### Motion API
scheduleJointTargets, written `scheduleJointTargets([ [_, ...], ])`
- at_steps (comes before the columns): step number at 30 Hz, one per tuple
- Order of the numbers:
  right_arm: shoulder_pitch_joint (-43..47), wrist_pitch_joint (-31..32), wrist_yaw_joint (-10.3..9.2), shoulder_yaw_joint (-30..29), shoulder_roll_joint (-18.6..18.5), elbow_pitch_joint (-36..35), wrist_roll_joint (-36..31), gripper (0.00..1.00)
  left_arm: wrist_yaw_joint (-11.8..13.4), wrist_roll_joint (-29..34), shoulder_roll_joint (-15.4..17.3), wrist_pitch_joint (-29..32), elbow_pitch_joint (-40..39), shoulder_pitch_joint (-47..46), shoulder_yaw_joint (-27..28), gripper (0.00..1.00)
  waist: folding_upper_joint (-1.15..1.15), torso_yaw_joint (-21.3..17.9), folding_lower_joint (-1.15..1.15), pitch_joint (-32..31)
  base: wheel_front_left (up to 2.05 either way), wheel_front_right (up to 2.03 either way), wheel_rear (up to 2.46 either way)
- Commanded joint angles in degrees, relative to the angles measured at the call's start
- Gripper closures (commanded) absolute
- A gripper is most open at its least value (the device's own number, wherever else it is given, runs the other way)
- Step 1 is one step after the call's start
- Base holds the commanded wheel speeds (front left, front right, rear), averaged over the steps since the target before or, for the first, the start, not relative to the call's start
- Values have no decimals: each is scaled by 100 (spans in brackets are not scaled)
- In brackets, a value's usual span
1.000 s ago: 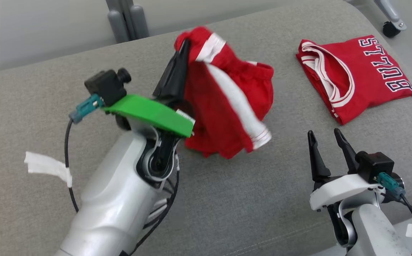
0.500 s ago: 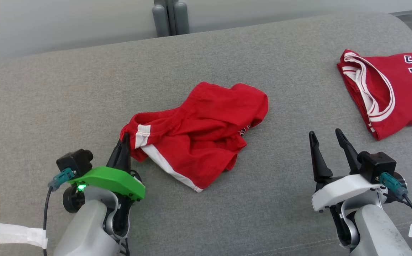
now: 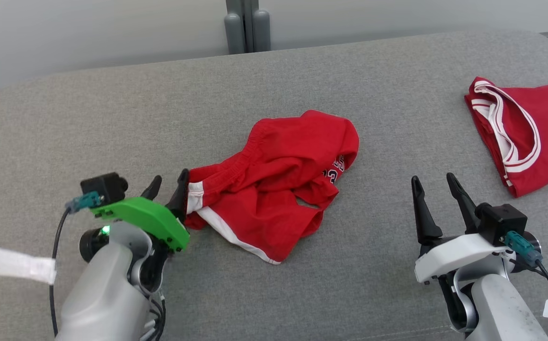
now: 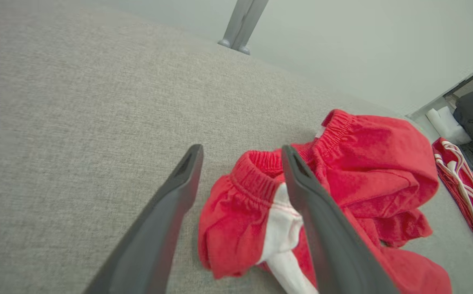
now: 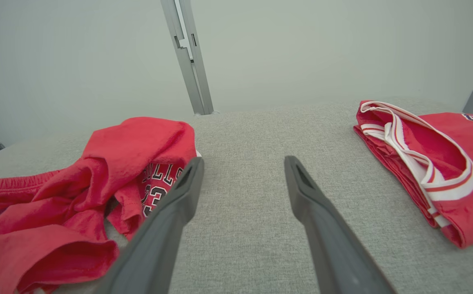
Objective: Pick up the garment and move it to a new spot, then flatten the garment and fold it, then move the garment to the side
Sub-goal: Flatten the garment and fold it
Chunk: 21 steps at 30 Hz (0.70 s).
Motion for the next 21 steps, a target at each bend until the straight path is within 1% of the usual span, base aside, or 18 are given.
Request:
scheduleJointTargets([
  [1, 67, 13, -8, 18, 9, -33, 2, 0, -23, -92, 19, 303, -57, -207, -44, 0, 0, -37, 0, 19, 0, 0, 0],
  [3, 62, 13, -8, 42, 21, -57, 23, 0, -13, -244, -16, 735, -132, -484, -8, 0, 0, -97, 0, 64, 0, 0, 0],
  [6, -6, 15, -8, 97, 36, -76, 46, 0, 161, -375, -96, 1339, -126, -851, -48, 0, 0, -256, 0, 166, 0, 0, 0],
  [13, -227, -32, -8, 217, 64, -47, 71, 0, 729, -426, -294, 2383, 158, -1660, -237, 0, 0, -782, 0, 507, 0, 0, 0],
  [17, -340, -72, -8, 317, 84, -3, 103, 0, 979, -372, -321, 2635, 330, -2008, -289, 0, 0, -1074, 0, 693, 0, 0, 0],
  [21, -449, -113, -8, 415, 100, 57, 158, 0, 1151, -240, -180, 2678, 514, -2254, -329, 0, 0, -1332, 0, 842, 0, 0, 0],
])
